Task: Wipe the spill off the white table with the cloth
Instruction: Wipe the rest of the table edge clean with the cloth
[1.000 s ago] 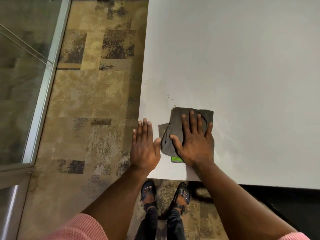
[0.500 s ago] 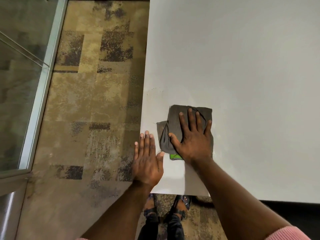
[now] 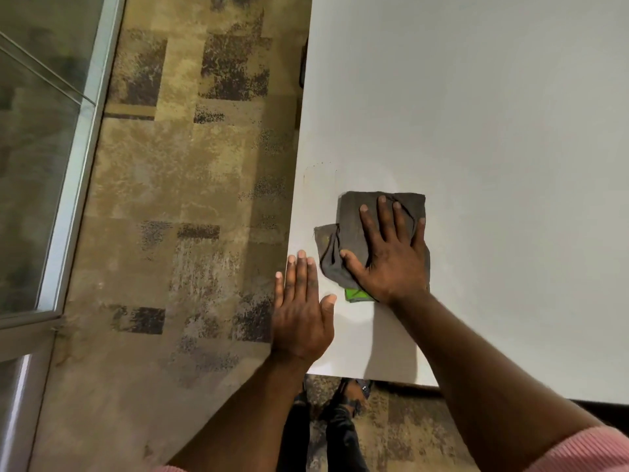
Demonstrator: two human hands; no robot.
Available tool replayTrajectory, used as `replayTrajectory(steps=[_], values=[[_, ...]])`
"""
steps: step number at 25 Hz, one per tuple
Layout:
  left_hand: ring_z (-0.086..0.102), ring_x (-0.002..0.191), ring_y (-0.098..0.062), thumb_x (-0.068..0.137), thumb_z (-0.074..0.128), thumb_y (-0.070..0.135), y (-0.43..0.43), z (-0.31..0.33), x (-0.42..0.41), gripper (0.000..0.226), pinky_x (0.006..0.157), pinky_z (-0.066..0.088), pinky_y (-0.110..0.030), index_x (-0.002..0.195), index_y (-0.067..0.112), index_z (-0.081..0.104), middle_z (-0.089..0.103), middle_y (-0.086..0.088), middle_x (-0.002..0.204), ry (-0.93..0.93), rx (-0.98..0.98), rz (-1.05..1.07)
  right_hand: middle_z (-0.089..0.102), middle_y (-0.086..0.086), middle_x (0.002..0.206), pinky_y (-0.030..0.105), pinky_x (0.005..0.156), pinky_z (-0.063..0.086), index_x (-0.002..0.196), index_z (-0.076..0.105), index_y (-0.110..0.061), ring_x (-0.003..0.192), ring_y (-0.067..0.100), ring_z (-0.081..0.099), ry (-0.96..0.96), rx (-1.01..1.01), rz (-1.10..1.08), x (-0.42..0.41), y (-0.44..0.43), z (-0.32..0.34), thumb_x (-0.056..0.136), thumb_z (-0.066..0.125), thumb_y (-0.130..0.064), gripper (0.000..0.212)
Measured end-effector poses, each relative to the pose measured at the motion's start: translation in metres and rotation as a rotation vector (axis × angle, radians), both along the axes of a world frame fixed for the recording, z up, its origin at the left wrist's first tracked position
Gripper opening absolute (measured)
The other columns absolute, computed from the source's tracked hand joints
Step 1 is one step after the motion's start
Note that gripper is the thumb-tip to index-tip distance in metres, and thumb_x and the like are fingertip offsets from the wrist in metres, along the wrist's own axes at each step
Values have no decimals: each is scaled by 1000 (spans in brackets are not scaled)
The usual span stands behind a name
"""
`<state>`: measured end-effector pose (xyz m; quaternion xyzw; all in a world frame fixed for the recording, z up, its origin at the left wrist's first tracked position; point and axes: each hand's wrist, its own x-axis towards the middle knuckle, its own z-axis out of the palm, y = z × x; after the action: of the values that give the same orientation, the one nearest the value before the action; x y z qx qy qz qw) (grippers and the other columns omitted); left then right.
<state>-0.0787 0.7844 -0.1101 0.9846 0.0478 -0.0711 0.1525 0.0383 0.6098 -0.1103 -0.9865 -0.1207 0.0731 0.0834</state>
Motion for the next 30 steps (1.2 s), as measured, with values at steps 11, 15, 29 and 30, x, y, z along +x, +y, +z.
replayTrajectory(steps=[11, 15, 29, 30], values=[[1, 162, -26, 107, 26, 40, -1, 0, -4, 67, 130, 12, -52, 164, 4, 17, 8, -14, 174, -17, 2, -12, 1, 4, 177, 66, 126, 3, 168, 2, -31, 163, 29, 0, 3, -17, 31, 8, 25, 6, 103, 20, -71, 79], [3, 162, -28, 108, 26, 40, -2, -6, -8, 68, 130, 11, -52, 163, 2, 19, 12, -15, 173, -44, -13, -4, 3, 3, 177, 67, 126, 3, 167, 2, -35, 163, 29, 1, 1, 4, -5, 20, 14, 1, 101, 24, -75, 80], [9, 162, -29, 108, 35, 38, 1, -2, 3, 67, 129, 15, -53, 162, 1, 22, 16, -17, 172, -105, 7, 17, 6, 6, 177, 69, 124, 3, 168, 7, -31, 163, 32, 3, -48, 19, -35, 39, 55, 6, 101, 24, -72, 80], [9, 162, -29, 108, 35, 38, 2, 0, 4, 66, 129, 17, -54, 162, 0, 23, 16, -17, 172, -93, 11, 15, 5, 5, 177, 69, 125, 3, 168, 6, -31, 163, 31, 1, -38, 19, 6, 36, 55, 5, 102, 24, -72, 80]])
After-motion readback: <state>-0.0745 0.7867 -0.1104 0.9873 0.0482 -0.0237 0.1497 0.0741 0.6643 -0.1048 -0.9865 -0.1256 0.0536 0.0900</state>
